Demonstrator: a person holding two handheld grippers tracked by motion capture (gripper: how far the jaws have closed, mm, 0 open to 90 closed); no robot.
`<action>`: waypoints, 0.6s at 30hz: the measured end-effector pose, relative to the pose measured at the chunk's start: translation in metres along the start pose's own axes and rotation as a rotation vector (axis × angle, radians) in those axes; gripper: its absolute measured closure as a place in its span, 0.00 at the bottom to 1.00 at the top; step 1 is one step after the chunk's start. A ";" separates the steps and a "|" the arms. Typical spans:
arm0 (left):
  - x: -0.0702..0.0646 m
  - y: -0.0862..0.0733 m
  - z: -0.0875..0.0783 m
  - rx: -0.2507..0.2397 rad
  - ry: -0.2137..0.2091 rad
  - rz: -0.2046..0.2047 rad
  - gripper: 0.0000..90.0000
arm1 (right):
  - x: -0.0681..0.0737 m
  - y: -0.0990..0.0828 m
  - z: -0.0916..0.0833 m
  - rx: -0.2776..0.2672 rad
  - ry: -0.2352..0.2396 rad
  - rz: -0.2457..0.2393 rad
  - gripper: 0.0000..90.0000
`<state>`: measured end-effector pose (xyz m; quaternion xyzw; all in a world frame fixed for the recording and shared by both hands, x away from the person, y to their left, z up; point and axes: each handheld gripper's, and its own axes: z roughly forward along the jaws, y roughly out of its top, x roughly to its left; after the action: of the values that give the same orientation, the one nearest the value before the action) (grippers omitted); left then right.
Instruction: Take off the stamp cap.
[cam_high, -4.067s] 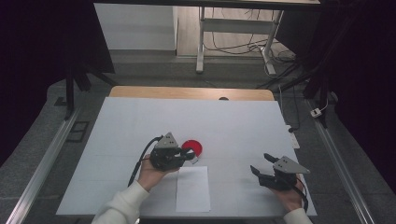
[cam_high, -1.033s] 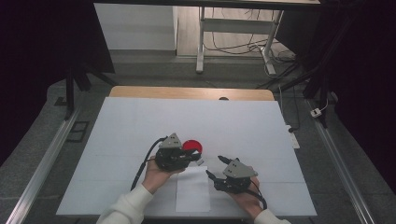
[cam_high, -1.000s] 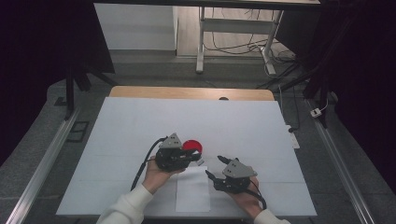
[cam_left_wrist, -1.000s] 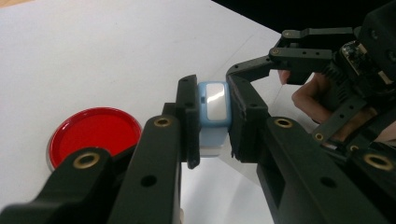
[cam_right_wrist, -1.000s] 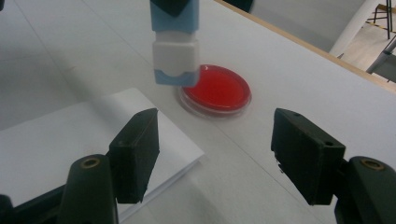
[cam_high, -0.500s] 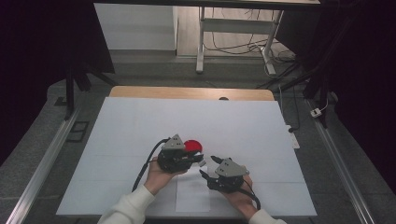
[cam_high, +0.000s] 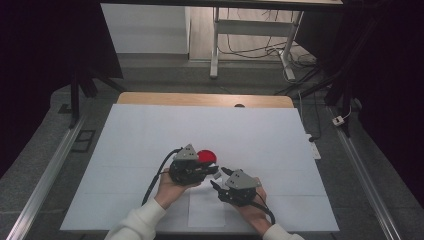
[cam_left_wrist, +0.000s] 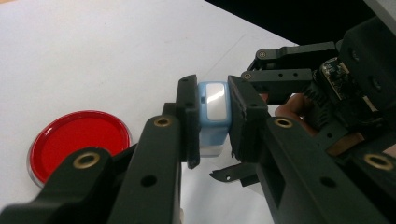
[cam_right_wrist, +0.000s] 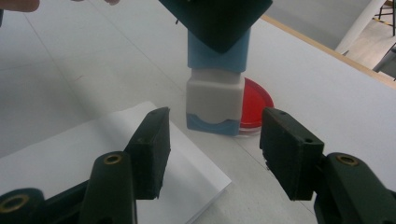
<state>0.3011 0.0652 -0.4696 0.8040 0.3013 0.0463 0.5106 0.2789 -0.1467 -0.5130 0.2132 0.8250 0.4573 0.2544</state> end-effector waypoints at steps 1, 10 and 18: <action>0.000 0.000 0.000 0.000 0.000 0.000 0.83 | 0.000 0.000 0.001 0.004 -0.002 -0.003 0.49; -0.001 0.000 0.000 0.000 -0.004 0.002 0.83 | 0.002 0.001 0.004 0.020 -0.012 -0.007 0.55; -0.001 0.000 0.001 -0.001 -0.007 0.001 0.83 | 0.002 0.002 0.007 0.032 -0.010 0.002 0.60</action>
<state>0.3010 0.0643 -0.4696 0.8040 0.2990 0.0442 0.5121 0.2814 -0.1402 -0.5150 0.2206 0.8307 0.4432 0.2546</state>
